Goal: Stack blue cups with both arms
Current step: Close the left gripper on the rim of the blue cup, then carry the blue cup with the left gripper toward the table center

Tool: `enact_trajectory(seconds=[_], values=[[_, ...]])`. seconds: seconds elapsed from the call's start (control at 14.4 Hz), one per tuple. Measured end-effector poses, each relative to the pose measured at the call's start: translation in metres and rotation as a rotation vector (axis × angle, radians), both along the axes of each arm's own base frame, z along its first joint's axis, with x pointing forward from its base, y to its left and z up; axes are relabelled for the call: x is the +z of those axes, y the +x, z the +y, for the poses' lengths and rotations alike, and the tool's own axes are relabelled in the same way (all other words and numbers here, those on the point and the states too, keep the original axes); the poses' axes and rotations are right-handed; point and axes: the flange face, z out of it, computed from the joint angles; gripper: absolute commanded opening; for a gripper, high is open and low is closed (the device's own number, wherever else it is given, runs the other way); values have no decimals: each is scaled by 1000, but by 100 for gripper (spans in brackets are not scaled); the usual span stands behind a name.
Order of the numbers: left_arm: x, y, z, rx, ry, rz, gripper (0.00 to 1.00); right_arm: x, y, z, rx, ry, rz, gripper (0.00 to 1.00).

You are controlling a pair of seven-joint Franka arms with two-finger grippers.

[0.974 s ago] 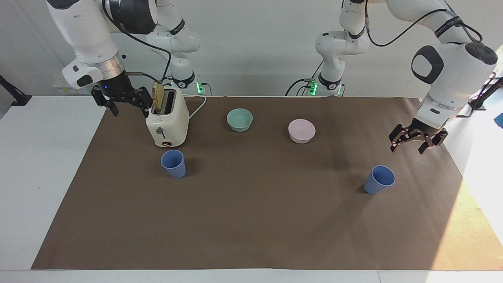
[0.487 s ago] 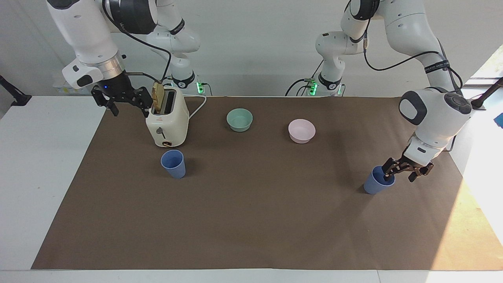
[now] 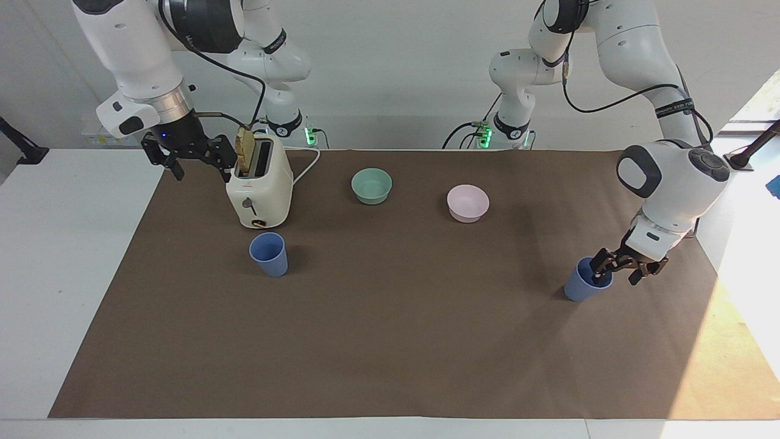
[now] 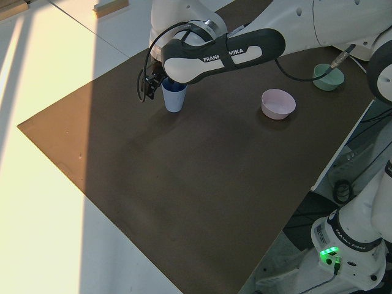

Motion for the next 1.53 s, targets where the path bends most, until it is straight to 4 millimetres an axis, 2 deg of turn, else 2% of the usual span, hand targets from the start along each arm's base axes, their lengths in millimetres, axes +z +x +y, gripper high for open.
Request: enact_trajectory(seconds=[0.21, 0.42, 0.56, 0.7, 0.83, 1.04, 1.18, 1.32, 1.46, 1.53], values=[[-9, -6, -3, -7, -9, 53, 2, 0, 0, 0, 0, 0, 0, 100], [-5, -11, -9, -21, -18, 88, 0, 0, 0, 0, 0, 0, 0, 100], [9, -14, -12, -29, -21, 84, 0, 0, 0, 0, 0, 0, 0, 100], [26, -16, -31, -60, -23, 71, 0, 0, 0, 0, 0, 0, 0, 100], [35, -18, -74, -71, -30, 62, 0, 0, 0, 0, 0, 0, 0, 100], [43, -23, -168, -46, -55, 11, 0, 0, 0, 0, 0, 0, 0, 100], [45, -36, -230, -37, -77, -2, 0, 0, 0, 0, 0, 0, 0, 100], [38, -50, -282, -31, -96, -10, 0, 0, 0, 0, 0, 0, 0, 100], [25, -64, -326, -37, -105, -2, 0, 0, 0, 0, 0, 0, 0, 100], [19, -73, -344, -49, -105, 8, 5, 0, 0, -1, -2, 0, 0, 100]])
